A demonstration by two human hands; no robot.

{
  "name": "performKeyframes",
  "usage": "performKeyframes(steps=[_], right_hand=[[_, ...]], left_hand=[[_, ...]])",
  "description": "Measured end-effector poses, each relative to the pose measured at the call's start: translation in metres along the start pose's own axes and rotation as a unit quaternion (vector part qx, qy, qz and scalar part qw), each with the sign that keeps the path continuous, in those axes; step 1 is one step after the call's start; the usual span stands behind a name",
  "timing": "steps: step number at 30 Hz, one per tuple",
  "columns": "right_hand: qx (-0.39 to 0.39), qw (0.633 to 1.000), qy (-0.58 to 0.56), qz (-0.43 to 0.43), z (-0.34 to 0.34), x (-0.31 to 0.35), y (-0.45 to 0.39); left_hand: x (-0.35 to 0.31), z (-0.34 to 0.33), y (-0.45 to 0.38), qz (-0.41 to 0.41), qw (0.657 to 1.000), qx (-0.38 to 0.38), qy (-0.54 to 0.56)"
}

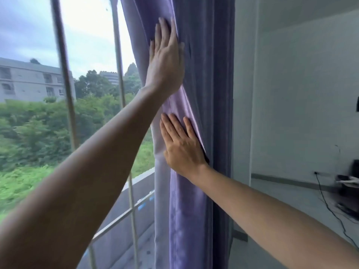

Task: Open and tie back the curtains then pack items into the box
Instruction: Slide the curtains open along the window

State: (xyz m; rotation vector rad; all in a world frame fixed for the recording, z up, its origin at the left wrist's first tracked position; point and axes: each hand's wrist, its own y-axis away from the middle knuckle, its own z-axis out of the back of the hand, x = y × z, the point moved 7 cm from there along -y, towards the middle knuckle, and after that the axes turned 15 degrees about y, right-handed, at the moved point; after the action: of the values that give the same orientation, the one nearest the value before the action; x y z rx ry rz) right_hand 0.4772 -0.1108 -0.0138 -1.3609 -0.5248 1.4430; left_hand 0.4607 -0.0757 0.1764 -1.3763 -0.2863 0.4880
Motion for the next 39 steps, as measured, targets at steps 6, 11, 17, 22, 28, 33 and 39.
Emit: performKeyframes(steps=[6, 11, 17, 22, 28, 33, 39], right_hand=[[0.005, 1.000, 0.005, -0.024, -0.089, -0.060, -0.001], [0.044, 0.998, 0.025, -0.023, -0.172, -0.116, 0.011], [0.050, 0.997, 0.044, -0.036, -0.256, -0.179, 0.015], [0.048, 0.997, 0.041, -0.038, -0.315, -0.209, 0.018], [0.047, 0.995, 0.050, -0.067, -0.367, -0.235, 0.020], [0.072, 0.991, 0.080, -0.082, -0.408, -0.266, 0.027], [0.092, 0.987, 0.097, -0.093, -0.433, -0.288, 0.034]], left_hand=[[0.020, -0.101, -0.028, 0.006, 0.999, 0.041, 0.027], [0.039, -0.198, -0.041, 0.028, 0.997, 0.053, 0.047], [0.048, -0.295, -0.064, 0.039, 0.996, 0.056, 0.056], [0.074, -0.354, -0.075, 0.040, 0.996, 0.059, 0.046], [0.098, -0.419, -0.093, 0.042, 0.995, 0.081, 0.043], [0.103, -0.473, -0.101, 0.044, 0.992, 0.105, 0.050], [0.111, -0.500, -0.106, 0.047, 0.990, 0.129, 0.040]])
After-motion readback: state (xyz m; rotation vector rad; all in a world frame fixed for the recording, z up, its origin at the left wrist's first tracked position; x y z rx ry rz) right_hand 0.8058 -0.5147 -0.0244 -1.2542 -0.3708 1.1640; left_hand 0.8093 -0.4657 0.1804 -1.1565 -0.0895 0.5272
